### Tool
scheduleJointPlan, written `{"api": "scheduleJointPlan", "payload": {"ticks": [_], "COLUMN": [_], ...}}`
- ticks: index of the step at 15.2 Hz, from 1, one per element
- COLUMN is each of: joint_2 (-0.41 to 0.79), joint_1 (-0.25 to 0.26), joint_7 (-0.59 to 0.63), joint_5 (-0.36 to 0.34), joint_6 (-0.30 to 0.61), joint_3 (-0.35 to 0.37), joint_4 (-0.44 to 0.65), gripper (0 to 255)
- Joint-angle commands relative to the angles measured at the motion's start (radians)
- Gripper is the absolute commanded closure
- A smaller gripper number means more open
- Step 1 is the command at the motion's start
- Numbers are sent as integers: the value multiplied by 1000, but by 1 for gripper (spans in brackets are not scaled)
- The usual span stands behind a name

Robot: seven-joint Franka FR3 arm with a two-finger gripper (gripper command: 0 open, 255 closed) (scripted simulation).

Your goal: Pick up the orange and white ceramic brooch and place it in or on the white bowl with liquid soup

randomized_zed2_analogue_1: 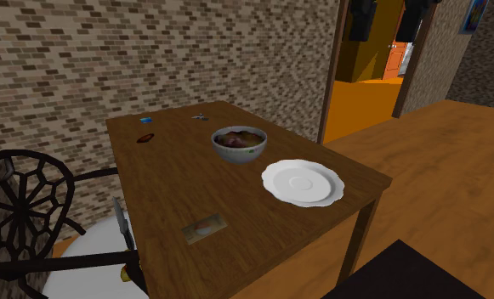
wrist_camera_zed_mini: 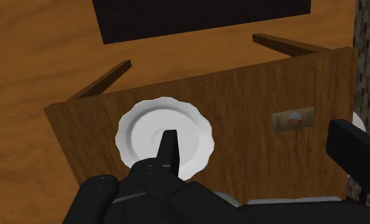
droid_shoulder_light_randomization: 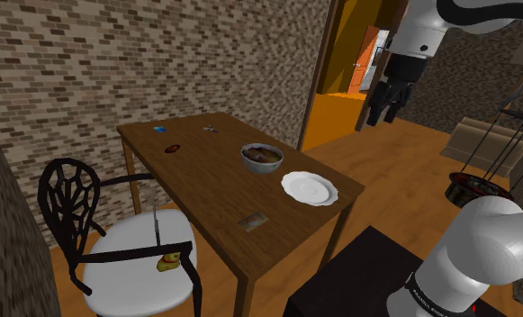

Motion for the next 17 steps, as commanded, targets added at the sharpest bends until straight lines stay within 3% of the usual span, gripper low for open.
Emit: {"api": "scheduleJointPlan", "payload": {"ticks": [1, 9, 17], "joint_2": [0, 10, 166], "joint_1": [0, -50, -101], "joint_7": [0, 358, 710], "joint_5": [0, 129, 241], "joint_6": [0, 213, 468], "joint_3": [0, 185, 389], "joint_4": [0, -197, -280], "gripper": [0, 0, 0]}}
